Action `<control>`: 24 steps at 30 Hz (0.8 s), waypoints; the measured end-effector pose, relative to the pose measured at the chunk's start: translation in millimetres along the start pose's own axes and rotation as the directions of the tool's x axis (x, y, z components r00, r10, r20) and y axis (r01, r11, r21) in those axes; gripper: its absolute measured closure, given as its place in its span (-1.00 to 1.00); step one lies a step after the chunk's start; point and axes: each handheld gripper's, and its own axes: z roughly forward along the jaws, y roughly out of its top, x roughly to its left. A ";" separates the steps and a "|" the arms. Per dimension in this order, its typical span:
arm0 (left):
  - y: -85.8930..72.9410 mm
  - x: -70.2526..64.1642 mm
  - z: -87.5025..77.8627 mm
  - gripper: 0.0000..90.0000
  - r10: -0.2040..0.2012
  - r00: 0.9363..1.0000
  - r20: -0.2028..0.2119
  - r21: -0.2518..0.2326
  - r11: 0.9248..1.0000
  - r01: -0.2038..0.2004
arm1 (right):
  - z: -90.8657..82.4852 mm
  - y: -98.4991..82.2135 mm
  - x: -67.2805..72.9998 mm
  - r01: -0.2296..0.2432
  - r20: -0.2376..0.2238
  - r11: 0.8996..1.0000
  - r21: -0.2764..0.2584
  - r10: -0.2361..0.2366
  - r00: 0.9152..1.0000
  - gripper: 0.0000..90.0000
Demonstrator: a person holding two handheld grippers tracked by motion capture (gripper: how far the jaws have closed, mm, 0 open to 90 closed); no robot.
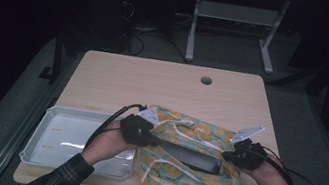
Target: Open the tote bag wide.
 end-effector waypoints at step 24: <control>-42.3 -13.9 55.4 0.99 0.059 0.998 -0.036 0.310 0.950 -0.045 | 25.6 -9.6 -5.8 -0.009 0.000 0.995 0.098 0.009 1.000 0.99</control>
